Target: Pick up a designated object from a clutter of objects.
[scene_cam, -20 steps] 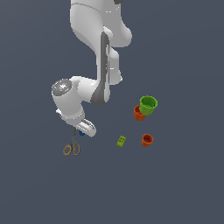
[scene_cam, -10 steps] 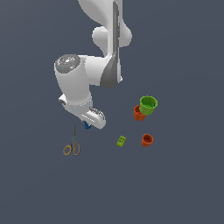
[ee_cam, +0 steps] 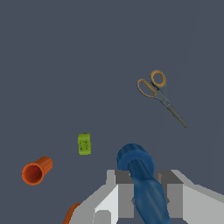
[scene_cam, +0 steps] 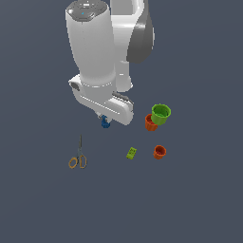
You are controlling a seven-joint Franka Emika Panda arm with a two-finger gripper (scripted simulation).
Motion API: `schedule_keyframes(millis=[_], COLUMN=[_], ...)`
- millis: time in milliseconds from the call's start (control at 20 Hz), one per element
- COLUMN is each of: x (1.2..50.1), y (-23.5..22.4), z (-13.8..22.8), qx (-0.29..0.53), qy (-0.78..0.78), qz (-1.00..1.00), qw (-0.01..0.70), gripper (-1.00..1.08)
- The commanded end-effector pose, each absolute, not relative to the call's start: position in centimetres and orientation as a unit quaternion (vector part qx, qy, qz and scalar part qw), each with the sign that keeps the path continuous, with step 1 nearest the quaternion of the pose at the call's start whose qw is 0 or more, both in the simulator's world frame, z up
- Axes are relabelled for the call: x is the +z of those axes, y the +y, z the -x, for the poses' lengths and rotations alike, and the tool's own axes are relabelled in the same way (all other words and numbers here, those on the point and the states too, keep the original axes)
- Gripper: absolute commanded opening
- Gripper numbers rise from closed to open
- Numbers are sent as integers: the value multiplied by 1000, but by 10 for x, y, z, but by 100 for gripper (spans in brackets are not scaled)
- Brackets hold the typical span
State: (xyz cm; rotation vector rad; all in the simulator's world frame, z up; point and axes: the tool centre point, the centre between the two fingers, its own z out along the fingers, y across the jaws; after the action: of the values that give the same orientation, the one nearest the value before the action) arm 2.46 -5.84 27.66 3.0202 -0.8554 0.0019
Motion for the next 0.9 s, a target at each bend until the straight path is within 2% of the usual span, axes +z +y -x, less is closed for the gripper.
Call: schedule_keyframes(millis=[0, 400, 850], x=[303, 369, 402], y=[-44, -7, 11], z=[-27, -38, -45], qx=[0, 0, 0], qy=[-273, -272, -272], qz=[-962, -962, -962], qw=[2, 1, 0], gripper=[-100, -100, -100])
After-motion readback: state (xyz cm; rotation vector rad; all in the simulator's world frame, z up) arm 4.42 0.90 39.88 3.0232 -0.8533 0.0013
